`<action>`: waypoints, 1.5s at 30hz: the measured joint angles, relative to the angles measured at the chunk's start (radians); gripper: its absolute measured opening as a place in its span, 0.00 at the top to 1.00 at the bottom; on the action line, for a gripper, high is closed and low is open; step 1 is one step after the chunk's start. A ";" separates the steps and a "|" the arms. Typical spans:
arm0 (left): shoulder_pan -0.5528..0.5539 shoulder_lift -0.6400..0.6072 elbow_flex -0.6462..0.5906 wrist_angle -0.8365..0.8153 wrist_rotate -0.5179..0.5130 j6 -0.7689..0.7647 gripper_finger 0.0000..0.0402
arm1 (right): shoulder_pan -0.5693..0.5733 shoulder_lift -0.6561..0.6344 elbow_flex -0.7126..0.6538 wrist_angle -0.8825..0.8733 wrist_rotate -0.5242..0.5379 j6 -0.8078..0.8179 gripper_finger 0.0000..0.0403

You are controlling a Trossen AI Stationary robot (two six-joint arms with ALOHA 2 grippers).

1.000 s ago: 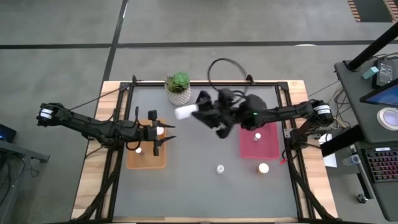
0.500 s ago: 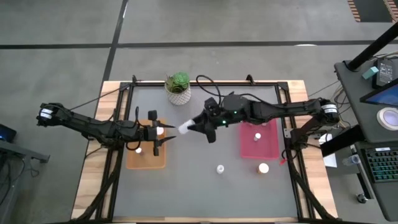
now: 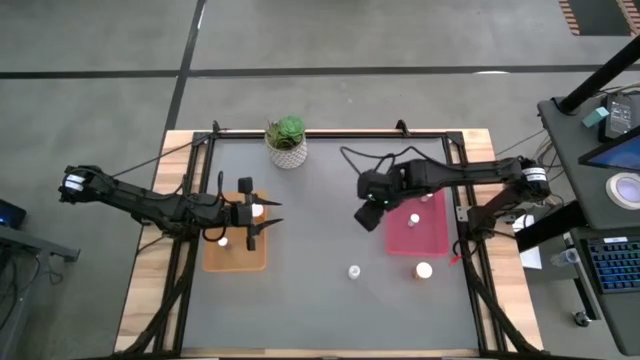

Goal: Pick and place medicine bottles into bin by pill shape (circle, oval)
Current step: Put the top white tablet bottle into the pink bin

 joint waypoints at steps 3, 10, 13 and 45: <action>0.000 0.000 0.000 0.000 0.000 0.000 0.59 | 0.001 -0.015 0.000 -0.117 0.034 0.029 0.64; 0.000 0.000 0.000 0.000 0.000 0.000 0.59 | 0.001 -0.046 -0.029 -0.229 0.070 0.009 0.64; 0.000 0.000 -0.001 -0.001 0.000 0.000 0.59 | -0.003 -0.091 -0.074 -0.228 0.071 0.010 0.64; 0.000 0.000 -0.003 -0.001 -0.001 0.008 0.59 | -0.008 -0.554 -0.707 -0.116 0.158 0.481 0.64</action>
